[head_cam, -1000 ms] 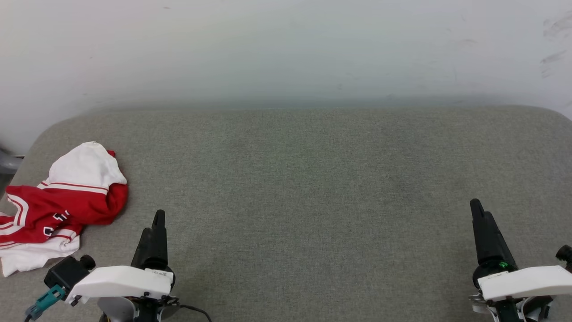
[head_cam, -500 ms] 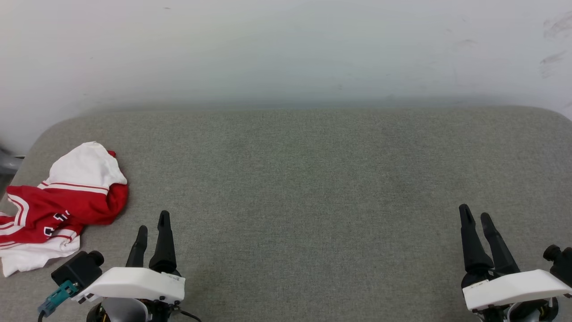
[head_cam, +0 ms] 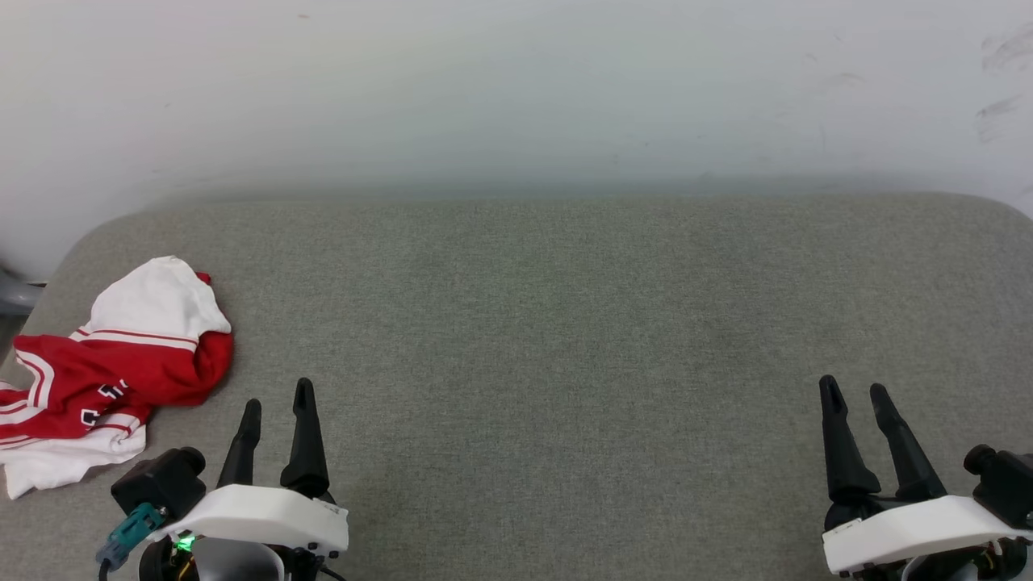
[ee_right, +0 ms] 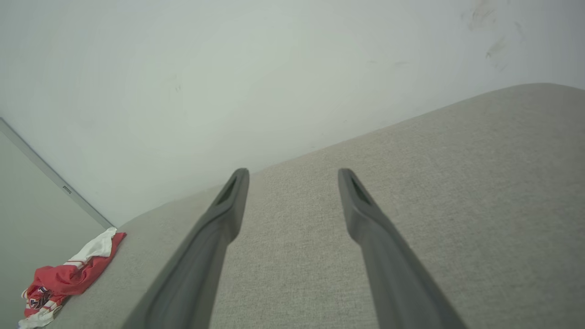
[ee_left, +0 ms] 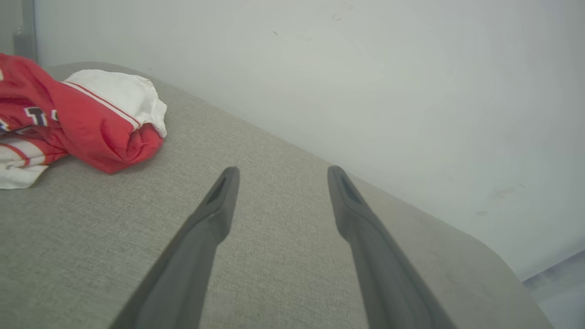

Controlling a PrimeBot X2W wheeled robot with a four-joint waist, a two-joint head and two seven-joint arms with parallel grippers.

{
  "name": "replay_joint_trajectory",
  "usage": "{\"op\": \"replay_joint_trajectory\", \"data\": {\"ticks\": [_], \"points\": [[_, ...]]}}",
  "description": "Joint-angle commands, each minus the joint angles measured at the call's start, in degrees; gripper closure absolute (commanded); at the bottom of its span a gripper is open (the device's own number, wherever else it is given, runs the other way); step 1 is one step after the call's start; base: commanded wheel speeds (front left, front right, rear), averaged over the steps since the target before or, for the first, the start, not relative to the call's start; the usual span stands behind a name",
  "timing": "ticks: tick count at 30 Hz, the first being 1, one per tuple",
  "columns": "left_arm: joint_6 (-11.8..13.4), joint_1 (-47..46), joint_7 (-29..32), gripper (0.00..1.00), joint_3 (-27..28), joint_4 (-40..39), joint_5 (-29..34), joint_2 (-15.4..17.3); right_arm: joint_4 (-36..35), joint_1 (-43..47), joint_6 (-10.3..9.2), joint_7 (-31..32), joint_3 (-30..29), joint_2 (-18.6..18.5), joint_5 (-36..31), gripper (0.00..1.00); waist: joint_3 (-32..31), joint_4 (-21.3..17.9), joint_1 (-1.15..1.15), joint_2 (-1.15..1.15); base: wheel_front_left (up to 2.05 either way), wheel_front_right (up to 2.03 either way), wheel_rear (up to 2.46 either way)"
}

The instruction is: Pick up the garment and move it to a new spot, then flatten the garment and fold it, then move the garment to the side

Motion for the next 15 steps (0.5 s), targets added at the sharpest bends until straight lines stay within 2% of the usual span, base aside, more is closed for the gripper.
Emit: {"op": "replay_joint_trajectory", "data": {"ticks": [1, 15], "points": [[0.24, 0.01, -0.51, 0.00, -0.27, -0.90, 1.73, 0.28, -0.92, 0.08, 0.01, -0.65, 0.16, -0.03, -1.89, 0.00, -0.02, 0.01, 0.00, 0.00, 0.00, 0.00, 0.00], [1.60, 1.06, -2.61, 0.00, -1.99, -1.50, 9.98, 0.81, -1.57, 1.09, 0.01, -2.73, 0.41, -0.02, -10.93, 0.00, -0.14, 0.13, 0.00, 0.00, 0.00, 0.00, 0.00]]}}
